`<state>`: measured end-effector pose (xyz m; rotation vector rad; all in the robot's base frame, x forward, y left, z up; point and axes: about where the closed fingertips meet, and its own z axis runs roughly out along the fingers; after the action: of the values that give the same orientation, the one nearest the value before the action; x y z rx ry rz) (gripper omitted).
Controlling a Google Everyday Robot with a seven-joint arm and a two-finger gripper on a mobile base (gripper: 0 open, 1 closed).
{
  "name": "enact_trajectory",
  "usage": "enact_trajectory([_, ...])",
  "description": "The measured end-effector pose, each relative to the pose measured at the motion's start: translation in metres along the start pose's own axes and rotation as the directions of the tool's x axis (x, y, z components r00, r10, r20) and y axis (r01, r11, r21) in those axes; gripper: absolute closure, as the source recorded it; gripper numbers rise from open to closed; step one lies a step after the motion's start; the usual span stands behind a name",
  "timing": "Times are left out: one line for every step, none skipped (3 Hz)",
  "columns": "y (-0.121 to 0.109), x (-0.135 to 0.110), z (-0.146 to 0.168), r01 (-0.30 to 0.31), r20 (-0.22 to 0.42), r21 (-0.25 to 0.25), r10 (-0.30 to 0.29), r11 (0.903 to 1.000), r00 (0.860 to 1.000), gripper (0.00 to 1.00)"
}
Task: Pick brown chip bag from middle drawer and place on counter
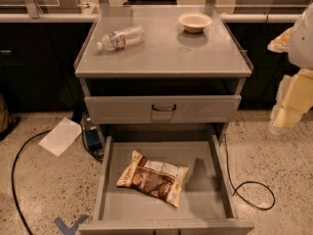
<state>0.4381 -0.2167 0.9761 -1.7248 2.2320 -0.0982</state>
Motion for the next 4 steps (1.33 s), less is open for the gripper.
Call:
enact_trajectory([0.0,0.0,0.0,0.0,0.0,0.0,0.0,1.0,1.0,0.0])
enact_trajectory([0.004,0.002,0.012,-0.028,0.042,-0.015,0.029,0.9995,0.999,0.0])
enact_trajectory([0.015,0.007,0.042,-0.066,0.08,-0.011,0.066,0.9978,0.995,0.0])
enact_trajectory([0.032,0.012,0.107,-0.103,0.081,-0.016,0.104,0.9945,0.991,0.0])
